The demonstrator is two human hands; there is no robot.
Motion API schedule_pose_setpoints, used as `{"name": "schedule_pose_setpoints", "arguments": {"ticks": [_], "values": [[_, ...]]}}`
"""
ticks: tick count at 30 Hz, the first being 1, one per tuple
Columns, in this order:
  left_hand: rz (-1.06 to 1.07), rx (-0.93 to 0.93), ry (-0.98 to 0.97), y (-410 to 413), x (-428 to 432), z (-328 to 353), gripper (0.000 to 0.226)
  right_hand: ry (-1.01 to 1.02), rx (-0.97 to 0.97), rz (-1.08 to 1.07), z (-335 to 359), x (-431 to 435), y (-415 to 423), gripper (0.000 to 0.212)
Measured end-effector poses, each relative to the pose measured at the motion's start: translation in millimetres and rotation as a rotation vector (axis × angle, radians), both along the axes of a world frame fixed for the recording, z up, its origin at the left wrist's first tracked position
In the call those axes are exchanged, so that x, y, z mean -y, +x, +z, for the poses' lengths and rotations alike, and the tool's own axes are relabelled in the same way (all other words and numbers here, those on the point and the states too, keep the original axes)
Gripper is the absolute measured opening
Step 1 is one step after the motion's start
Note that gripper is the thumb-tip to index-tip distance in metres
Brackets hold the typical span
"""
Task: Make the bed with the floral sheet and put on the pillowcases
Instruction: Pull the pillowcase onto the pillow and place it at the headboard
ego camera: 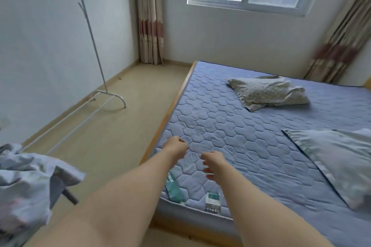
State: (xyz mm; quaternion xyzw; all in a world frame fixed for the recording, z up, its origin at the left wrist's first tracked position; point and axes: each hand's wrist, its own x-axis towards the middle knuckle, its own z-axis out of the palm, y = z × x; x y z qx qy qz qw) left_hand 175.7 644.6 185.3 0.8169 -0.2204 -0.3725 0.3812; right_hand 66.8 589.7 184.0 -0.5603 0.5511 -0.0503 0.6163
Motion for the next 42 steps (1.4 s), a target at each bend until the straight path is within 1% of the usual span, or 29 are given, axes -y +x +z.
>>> {"name": "schedule_pose_setpoints", "arguments": {"ticks": [3, 7, 9, 13, 15, 18, 22, 24, 26, 28, 31, 33, 36, 40, 42], "values": [[-0.108, -0.018, 0.011, -60, 48, 2, 0.012, 0.020, -0.004, -0.118, 1, 42, -65, 0.007], [-0.247, -0.007, 0.031, -123, 108, 3, 0.014, 0.030, 0.033, -0.261, 2, 88, -131, 0.009], [-0.324, 0.008, 0.041, -153, 141, 1, 0.018, 0.046, 0.032, -0.341, -2, 109, -164, 0.009], [-0.456, 0.008, 0.033, -207, 207, -4, 0.012, 0.069, 0.015, -0.482, -9, 156, -220, 0.011], [-0.516, 0.014, 0.044, -231, 241, -6, 0.015, 0.064, 0.000, -0.533, -10, 185, -244, 0.011], [-0.578, -0.011, 0.049, -267, 295, -8, 0.013, 0.062, -0.027, -0.600, -14, 233, -278, 0.011], [-0.654, 0.000, 0.049, -304, 355, -7, 0.021, 0.050, -0.042, -0.662, -18, 288, -316, 0.013], [-0.685, 0.012, 0.046, -327, 388, -8, 0.019, 0.039, -0.044, -0.699, -21, 318, -340, 0.012], [-0.694, 0.006, 0.058, -348, 414, -12, 0.015, 0.061, -0.045, -0.728, -25, 339, -361, 0.010], [-0.704, -0.004, 0.074, -366, 437, -20, 0.019, 0.086, -0.036, -0.755, -33, 359, -384, 0.004], [-0.705, -0.003, 0.113, -402, 476, -36, 0.019, 0.114, -0.034, -0.772, -48, 399, -422, 0.009], [-0.685, -0.008, 0.126, -428, 505, -43, 0.018, 0.115, -0.040, -0.756, -56, 434, -449, 0.008], [-0.603, -0.029, 0.112, -469, 552, -54, 0.010, 0.115, -0.050, -0.694, -64, 490, -489, 0.010], [-0.493, -0.101, 0.177, -518, 599, -72, 0.011, 0.177, -0.080, -0.579, -75, 552, -542, 0.005], [-0.419, -0.118, 0.202, -536, 621, -83, 0.010, 0.210, -0.100, -0.543, -86, 580, -564, 0.007]]}}
